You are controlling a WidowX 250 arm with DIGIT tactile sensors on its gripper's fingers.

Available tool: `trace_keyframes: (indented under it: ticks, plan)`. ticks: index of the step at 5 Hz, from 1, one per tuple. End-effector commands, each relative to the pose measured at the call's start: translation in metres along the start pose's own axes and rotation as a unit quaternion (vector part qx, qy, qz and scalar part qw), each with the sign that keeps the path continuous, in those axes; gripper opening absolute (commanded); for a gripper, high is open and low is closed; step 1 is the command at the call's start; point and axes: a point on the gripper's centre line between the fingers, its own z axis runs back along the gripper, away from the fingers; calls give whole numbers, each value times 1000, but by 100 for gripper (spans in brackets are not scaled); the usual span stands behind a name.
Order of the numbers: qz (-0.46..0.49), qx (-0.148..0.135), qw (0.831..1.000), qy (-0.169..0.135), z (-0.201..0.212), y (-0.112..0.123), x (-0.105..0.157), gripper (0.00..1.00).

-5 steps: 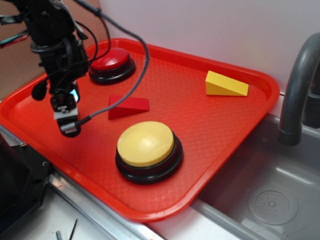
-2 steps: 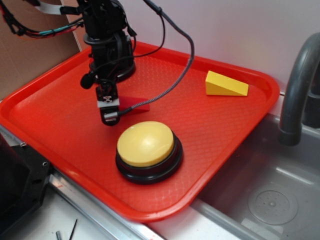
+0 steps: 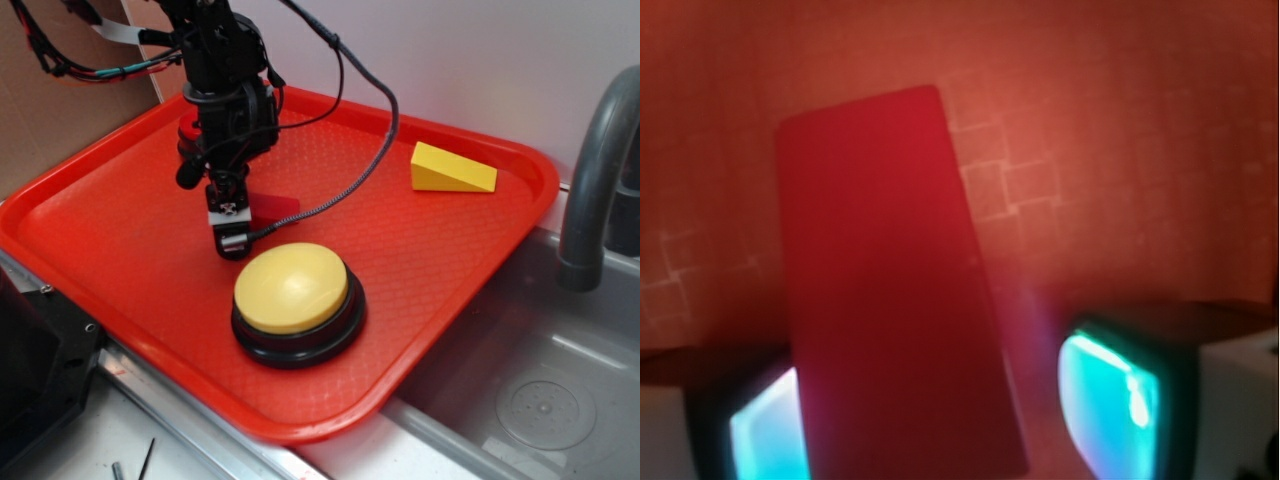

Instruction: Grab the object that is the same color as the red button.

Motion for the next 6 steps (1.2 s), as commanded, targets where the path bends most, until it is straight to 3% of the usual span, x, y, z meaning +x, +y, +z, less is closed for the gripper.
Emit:
trace_keyframes:
  ticks: [1, 3, 4, 5, 6]
  plan:
    - [1, 3, 1000, -1, -11, -3, 5, 0]
    - [13, 18, 999, -45, 52, -19, -27, 0]
    - [113, 21, 990, -84, 97, -27, -79, 0]
    - [236, 24, 966, -103, 122, -20, -116, 0]
    - [248, -12, 965, -80, 138, -12, -101, 0]
